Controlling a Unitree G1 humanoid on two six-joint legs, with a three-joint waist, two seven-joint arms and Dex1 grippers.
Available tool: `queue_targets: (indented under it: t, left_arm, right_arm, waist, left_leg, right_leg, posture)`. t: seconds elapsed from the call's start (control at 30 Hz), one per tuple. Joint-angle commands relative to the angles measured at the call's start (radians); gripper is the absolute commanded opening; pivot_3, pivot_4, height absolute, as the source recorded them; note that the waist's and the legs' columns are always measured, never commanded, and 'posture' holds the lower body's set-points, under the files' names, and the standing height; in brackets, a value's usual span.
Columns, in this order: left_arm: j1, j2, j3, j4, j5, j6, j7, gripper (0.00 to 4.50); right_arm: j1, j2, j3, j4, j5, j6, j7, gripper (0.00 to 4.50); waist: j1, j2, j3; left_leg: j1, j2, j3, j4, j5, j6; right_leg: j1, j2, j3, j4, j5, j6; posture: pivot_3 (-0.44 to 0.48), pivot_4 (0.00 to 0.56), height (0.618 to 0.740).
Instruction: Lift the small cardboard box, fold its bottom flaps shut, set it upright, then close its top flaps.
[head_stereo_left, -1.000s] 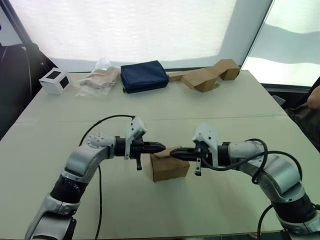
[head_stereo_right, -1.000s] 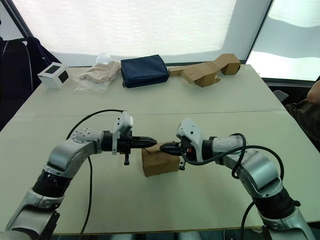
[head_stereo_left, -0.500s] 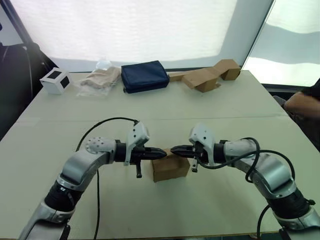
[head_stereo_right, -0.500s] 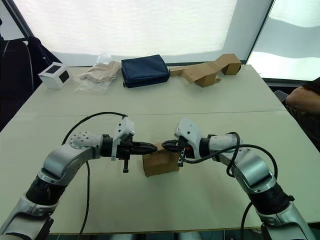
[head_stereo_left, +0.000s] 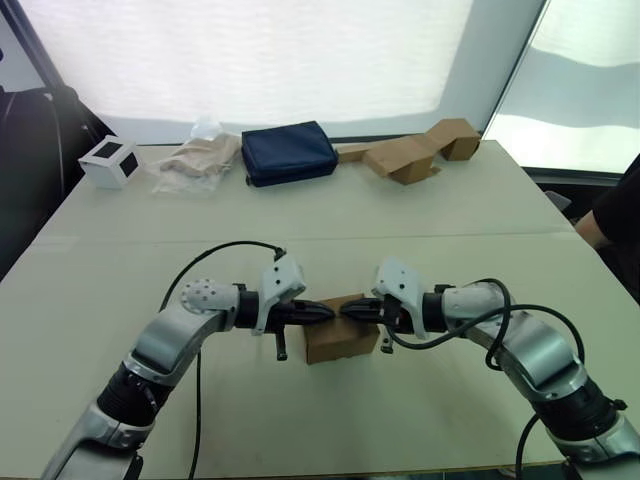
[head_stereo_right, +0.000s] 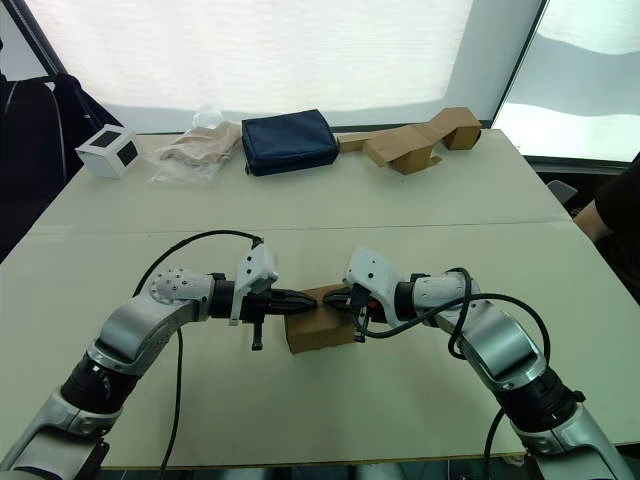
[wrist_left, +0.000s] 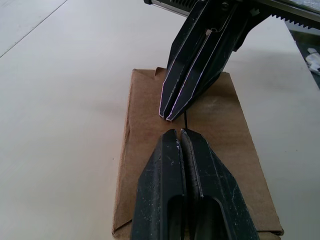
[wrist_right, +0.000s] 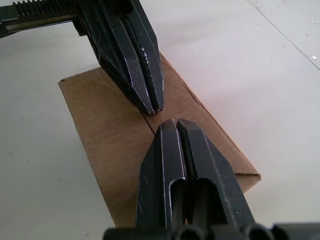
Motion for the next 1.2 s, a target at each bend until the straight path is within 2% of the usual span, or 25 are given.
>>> queue_targets:
  t: [0.03, 0.3, 0.4, 0.47, 0.57, 0.73, 0.87, 0.97, 1.07, 1.2]
  left_arm:
    - [0.002, 0.004, 0.002, -0.009, -0.001, -0.002, -0.006, 0.08]
    - [0.014, 0.008, 0.030, -0.016, -0.026, 0.023, -0.003, 0.08]
    - [0.018, -0.020, 0.130, -0.040, -0.092, 0.055, 0.056, 0.08]
    - [0.027, -0.039, 0.175, -0.059, -0.086, 0.049, 0.125, 0.08]
    - [0.077, 0.016, 0.210, -0.094, -0.065, 0.048, 0.142, 0.08]
    - [0.141, 0.090, 0.330, -0.048, -0.149, 0.124, 0.125, 0.08]
    - [0.273, 0.189, 0.382, -0.055, -0.171, 0.150, 0.070, 0.08]
    - [0.365, 0.225, 0.396, -0.077, -0.178, 0.140, 0.043, 0.08]
    - [0.471, 0.250, 0.409, -0.092, -0.185, 0.116, 0.005, 0.08]
    - [0.565, 0.266, 0.422, -0.121, -0.203, 0.109, -0.020, 0.08]
  right_arm:
    - [-0.003, 0.008, -0.010, -0.007, -0.002, -0.007, -0.002, 0.00]
    - [0.002, 0.021, -0.031, -0.007, 0.015, -0.001, -0.008, 0.00]
    - [0.009, 0.046, -0.110, -0.019, 0.085, 0.024, -0.017, 0.00]
    - [0.016, 0.060, -0.164, -0.030, 0.133, 0.051, -0.029, 0.00]
    - [0.044, 0.054, -0.242, -0.055, 0.192, 0.091, -0.041, 0.00]
    - [0.150, 0.050, -0.430, -0.120, 0.346, 0.188, -0.084, 0.00]
    - [0.282, 0.010, -0.559, -0.163, 0.443, 0.264, -0.098, 0.00]
    - [0.411, -0.059, -0.584, -0.178, 0.435, 0.270, -0.070, 0.00]
    - [0.541, -0.143, -0.567, -0.162, 0.352, 0.208, -0.029, 0.00]
    - [0.571, -0.162, -0.570, -0.112, 0.317, 0.143, -0.020, 0.00]
  waist:
    - [0.000, 0.000, 0.000]
    - [0.000, 0.000, 0.000]
    - [0.000, 0.000, 0.000]
    - [0.000, 0.000, 0.000]
    - [0.000, 0.000, 0.000]
    - [0.001, 0.000, 0.000]
    - [-0.002, 0.000, 0.000]
    - [0.000, 0.000, 0.000]
    - [0.002, 0.000, 0.000]
    - [-0.005, 0.000, 0.000]
  left_leg:
    - [0.000, 0.000, 0.000, 0.000, 0.000, 0.000]
    - [0.000, 0.000, 0.000, 0.000, 0.000, 0.000]
    - [0.000, 0.000, 0.000, 0.000, 0.000, 0.000]
    - [0.000, 0.000, 0.000, 0.000, 0.000, 0.000]
    - [0.000, 0.000, 0.000, 0.000, 0.000, 0.000]
    - [0.000, 0.000, -0.001, -0.001, 0.000, 0.000]
    - [0.001, 0.000, 0.000, -0.001, 0.000, 0.000]
    - [0.000, 0.000, 0.000, -0.002, 0.000, 0.001]
    - [0.002, -0.002, 0.000, -0.002, 0.000, 0.001]
    - [0.003, -0.002, 0.001, -0.002, 0.000, 0.001]
  right_leg:
    - [0.000, 0.000, 0.000, 0.000, 0.000, 0.000]
    - [0.000, 0.000, 0.000, 0.000, 0.000, 0.000]
    - [0.000, 0.000, 0.000, 0.000, 0.000, 0.000]
    - [0.000, 0.000, 0.000, 0.000, 0.000, 0.000]
    - [0.000, -0.001, 0.000, 0.000, 0.000, 0.000]
    - [0.000, -0.003, 0.000, 0.000, 0.000, 0.000]
    - [0.001, -0.003, 0.000, 0.000, 0.000, 0.000]
    - [0.001, -0.005, 0.000, -0.002, 0.000, 0.000]
    - [0.004, -0.008, -0.001, -0.003, 0.000, 0.000]
    - [0.005, -0.007, -0.001, -0.003, 0.000, 0.000]
  posture:
    - [0.000, 0.150, 0.740]
    - [0.000, 0.150, 0.740]
    - [0.000, 0.150, 0.740]
    - [0.000, 0.150, 0.740]
    - [0.000, 0.150, 0.740]
    - [0.000, 0.150, 0.740]
    - [0.000, 0.150, 0.740]
    - [0.000, 0.150, 0.740]
    - [0.000, 0.150, 0.740]
    - [0.000, 0.150, 0.740]
